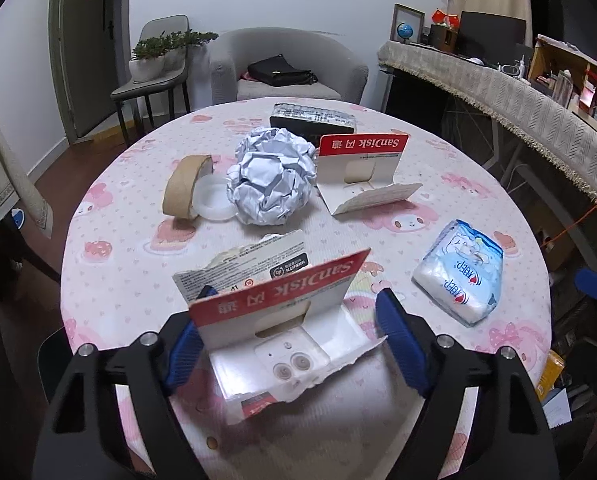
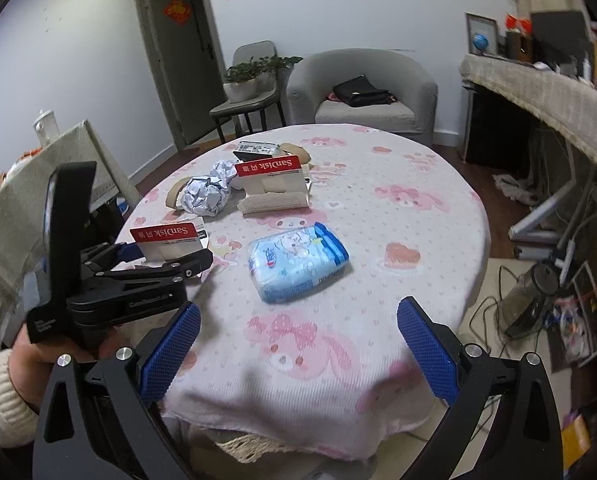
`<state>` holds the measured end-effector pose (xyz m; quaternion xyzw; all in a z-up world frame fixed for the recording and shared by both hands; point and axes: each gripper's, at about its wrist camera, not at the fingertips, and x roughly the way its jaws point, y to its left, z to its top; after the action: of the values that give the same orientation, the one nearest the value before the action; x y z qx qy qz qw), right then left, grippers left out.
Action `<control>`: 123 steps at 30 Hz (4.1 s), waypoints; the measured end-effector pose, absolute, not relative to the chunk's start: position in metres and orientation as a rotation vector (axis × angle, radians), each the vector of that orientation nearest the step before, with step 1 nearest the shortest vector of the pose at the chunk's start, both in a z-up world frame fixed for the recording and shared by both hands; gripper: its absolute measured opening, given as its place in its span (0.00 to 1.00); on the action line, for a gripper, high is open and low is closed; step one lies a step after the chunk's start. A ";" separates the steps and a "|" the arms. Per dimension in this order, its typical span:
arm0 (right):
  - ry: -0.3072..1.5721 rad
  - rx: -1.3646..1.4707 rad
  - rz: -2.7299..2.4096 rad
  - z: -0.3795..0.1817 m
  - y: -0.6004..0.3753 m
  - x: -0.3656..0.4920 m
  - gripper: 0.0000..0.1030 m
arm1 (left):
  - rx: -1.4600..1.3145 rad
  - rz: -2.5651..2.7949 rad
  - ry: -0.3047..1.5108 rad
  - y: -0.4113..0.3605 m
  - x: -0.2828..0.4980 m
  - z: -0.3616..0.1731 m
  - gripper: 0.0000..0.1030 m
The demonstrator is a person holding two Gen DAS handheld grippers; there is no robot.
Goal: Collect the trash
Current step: 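Grasp the SanDisk packaging with the left tool while the right tool grasps the blue wipes pack, then carry the SanDisk packaging and wipes pack over the teal bin with both tools, then open the left tool over the bin while the right tool releases the wipes pack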
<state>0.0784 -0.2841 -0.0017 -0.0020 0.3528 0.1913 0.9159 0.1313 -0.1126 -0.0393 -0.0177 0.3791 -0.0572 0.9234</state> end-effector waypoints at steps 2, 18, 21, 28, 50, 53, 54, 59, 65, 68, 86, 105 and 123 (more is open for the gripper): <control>0.735 -0.029 0.409 -0.003 -0.282 0.086 0.97 | -0.042 -0.131 0.779 -0.110 0.131 -0.039 0.78; 0.841 -0.173 0.494 -0.032 -0.256 0.145 0.82 | -0.096 -0.110 0.758 -0.060 0.107 -0.019 0.78; 0.849 -0.194 0.499 -0.035 -0.249 0.149 0.79 | -0.104 -0.095 0.758 -0.046 0.100 -0.017 0.78; 0.835 -0.189 0.454 -0.033 -0.240 0.151 0.67 | -0.116 -0.084 0.739 -0.012 0.086 -0.010 0.78; 0.708 -0.115 0.563 0.040 -0.118 0.147 0.64 | -0.118 -0.007 0.667 0.111 0.090 -0.001 0.78; 0.706 -0.120 0.631 0.041 -0.072 0.155 0.64 | -0.125 0.034 0.693 0.137 0.096 -0.016 0.78; 0.707 -0.127 0.655 0.040 -0.054 0.157 0.64 | -0.125 0.043 0.702 0.141 0.097 -0.019 0.78; 0.727 -0.157 0.748 0.033 0.011 0.160 0.64 | -0.151 0.072 0.732 0.170 0.101 -0.030 0.78; 0.753 -0.218 0.827 0.022 0.077 0.160 0.64 | -0.181 0.124 0.811 0.199 0.096 -0.061 0.78; 0.770 -0.223 0.861 0.015 0.097 0.155 0.64 | -0.186 0.142 0.882 0.212 0.092 -0.083 0.78; 0.882 -0.256 0.889 -0.022 0.157 0.156 0.64 | -0.207 0.195 1.119 0.257 0.074 -0.158 0.79; 0.947 -0.254 0.896 -0.045 0.175 0.157 0.64 | -0.275 0.155 1.164 0.270 0.060 -0.171 0.83; 1.098 -0.282 0.871 -0.094 0.178 0.166 0.64 | -0.278 0.217 1.032 0.279 0.050 -0.129 0.74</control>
<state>0.1655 0.1784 -0.0942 -0.1292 0.5033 0.3993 0.7554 0.0500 0.2793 -0.1289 -0.1324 0.4909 0.1033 0.8549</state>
